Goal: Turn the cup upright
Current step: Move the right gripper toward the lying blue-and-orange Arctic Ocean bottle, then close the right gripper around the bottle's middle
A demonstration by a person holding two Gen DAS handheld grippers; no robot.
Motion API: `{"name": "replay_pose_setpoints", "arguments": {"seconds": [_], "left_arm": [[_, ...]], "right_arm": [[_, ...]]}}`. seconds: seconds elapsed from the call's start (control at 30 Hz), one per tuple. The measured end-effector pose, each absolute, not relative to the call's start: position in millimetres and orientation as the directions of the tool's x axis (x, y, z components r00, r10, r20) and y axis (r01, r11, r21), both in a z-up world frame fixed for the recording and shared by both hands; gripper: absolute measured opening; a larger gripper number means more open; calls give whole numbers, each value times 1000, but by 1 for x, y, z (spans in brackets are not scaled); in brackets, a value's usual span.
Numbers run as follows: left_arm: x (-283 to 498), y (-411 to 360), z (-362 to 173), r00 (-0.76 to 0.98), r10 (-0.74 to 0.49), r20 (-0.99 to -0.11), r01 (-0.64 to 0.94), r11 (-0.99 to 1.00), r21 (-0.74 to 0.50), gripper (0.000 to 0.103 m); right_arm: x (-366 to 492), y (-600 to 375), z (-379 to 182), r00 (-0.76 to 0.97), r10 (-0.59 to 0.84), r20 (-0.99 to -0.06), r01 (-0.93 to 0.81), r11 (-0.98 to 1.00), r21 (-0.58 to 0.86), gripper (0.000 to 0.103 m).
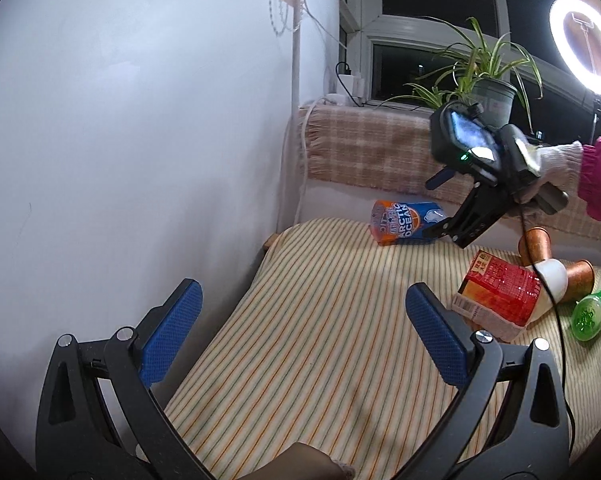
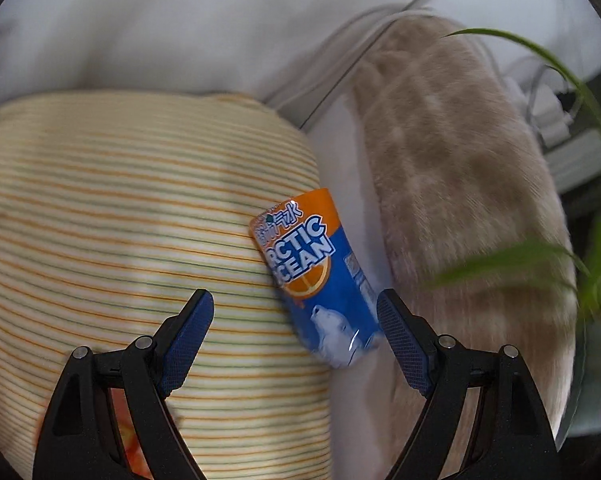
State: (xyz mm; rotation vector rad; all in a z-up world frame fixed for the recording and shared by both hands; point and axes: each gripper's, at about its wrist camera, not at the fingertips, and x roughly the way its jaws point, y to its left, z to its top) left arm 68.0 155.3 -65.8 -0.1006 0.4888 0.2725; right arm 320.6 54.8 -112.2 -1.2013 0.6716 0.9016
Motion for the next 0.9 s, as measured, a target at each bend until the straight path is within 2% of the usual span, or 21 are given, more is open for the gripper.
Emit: {"name": "replay_pose_setpoints", "arguments": {"seconds": [0.53,0.57,0.6,0.7,0.9], "left_arm": [[74,167,-76,838,225,-497,-293,954,-62,103],[74,168,-76,838,226,-497,-294,954,-62,103],[73,168,-76,837,229,-497,-296,953,-60,103],[74,167,-76,834,235,-500,-300,953,-51,103],[68,172,-73,837,245,-489,-308,950,-51,103]], "right_arm": [[348,105,-169,561,125,-818,-817,-73,-572,82],[348,107,-173,564,121,-817,-814,-84,-574,80],[348,114,-179,564,118,-818,-814,-88,-574,72],[346,120,-187,594,115,-796,-792,-90,-604,63],[333,115,-162,586,144,-798,-800,-58,-598,59]]}}
